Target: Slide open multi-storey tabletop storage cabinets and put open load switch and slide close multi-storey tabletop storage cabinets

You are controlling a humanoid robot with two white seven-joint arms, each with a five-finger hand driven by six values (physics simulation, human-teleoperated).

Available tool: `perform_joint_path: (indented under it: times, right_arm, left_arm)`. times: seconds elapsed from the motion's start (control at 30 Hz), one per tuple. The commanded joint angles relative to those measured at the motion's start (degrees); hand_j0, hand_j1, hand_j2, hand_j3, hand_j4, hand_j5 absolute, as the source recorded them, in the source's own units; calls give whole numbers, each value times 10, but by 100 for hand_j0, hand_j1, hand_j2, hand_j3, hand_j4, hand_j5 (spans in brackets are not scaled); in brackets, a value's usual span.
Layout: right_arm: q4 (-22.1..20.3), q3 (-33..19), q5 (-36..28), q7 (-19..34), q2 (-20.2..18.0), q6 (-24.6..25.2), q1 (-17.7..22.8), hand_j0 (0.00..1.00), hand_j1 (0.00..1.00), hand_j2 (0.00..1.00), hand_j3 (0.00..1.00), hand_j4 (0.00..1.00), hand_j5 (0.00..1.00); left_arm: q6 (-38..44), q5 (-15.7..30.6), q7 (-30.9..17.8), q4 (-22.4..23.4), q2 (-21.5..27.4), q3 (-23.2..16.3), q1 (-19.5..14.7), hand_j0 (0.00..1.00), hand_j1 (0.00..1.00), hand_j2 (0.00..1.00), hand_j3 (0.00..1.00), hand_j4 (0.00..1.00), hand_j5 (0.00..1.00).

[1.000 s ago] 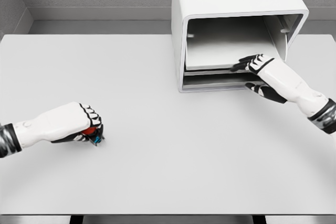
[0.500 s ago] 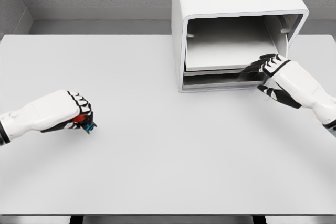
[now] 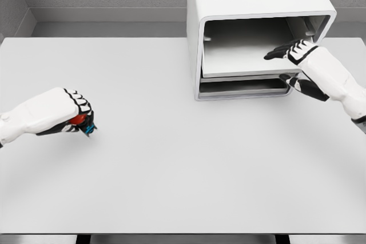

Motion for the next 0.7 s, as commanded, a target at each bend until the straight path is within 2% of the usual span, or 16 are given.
perform_joint_path:
  times: [0.0, 0.1, 0.23, 0.67]
  right_arm:
    - [10, 23, 8, 0, 14, 0, -1, 70, 70, 70, 70, 70, 70]
    - [33, 52, 20, 0, 29, 0, -24, 70, 70, 70, 70, 70, 70]
    - [43, 61, 26, 0, 37, 0, -27, 70, 70, 70, 70, 70, 70]
    - [46, 63, 31, -1, 30, 0, -5, 72, 72, 72, 72, 72, 72]
  left_arm:
    - [1, 3, 0, 3, -1, 4, 0, 33, 33, 33, 33, 33, 33]
    - [1, 3, 0, 4, -1, 4, -1, 33, 33, 33, 33, 33, 33]
    - [1, 3, 0, 4, -8, 4, -6, 33, 33, 33, 33, 33, 33]
    - [1, 2, 0, 4, -30, 5, -28, 33, 33, 33, 33, 33, 33]
